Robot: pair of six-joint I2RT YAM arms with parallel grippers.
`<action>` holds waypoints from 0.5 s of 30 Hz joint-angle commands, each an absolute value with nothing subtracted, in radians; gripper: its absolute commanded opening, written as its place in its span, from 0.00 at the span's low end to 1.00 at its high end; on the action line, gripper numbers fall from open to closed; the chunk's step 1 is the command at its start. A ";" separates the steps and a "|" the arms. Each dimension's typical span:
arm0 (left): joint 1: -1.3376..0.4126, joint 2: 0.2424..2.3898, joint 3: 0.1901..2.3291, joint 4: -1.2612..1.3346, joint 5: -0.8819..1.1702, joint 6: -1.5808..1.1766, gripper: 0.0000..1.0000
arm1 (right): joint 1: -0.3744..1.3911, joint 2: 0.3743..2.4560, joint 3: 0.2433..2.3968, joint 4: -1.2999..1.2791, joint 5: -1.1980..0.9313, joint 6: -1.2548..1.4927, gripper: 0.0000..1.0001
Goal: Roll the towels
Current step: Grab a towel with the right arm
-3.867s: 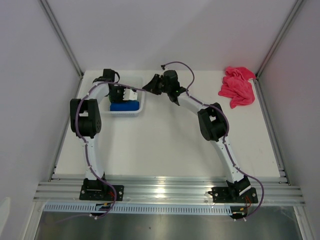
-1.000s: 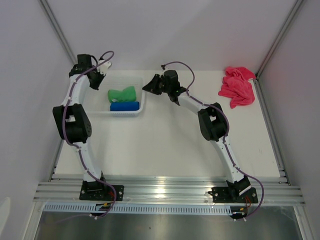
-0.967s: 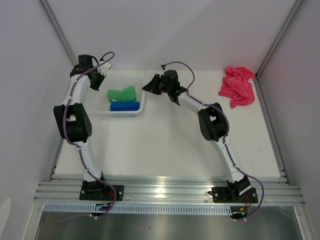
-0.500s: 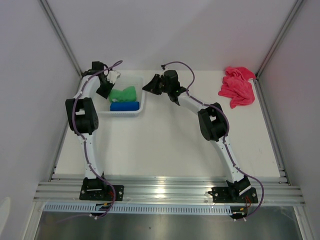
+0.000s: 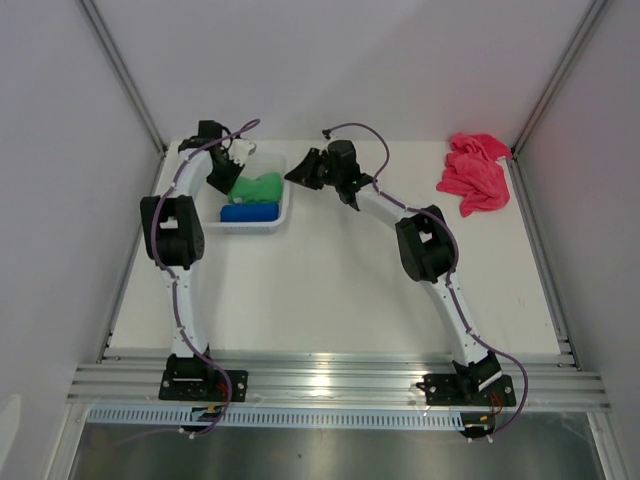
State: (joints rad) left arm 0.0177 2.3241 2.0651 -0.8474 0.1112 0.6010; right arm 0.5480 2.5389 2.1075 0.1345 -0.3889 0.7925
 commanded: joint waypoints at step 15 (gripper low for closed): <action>-0.003 2.267 2.106 -0.709 -0.081 0.583 0.43 | 0.551 2.499 2.091 0.078 -0.353 0.742 0.24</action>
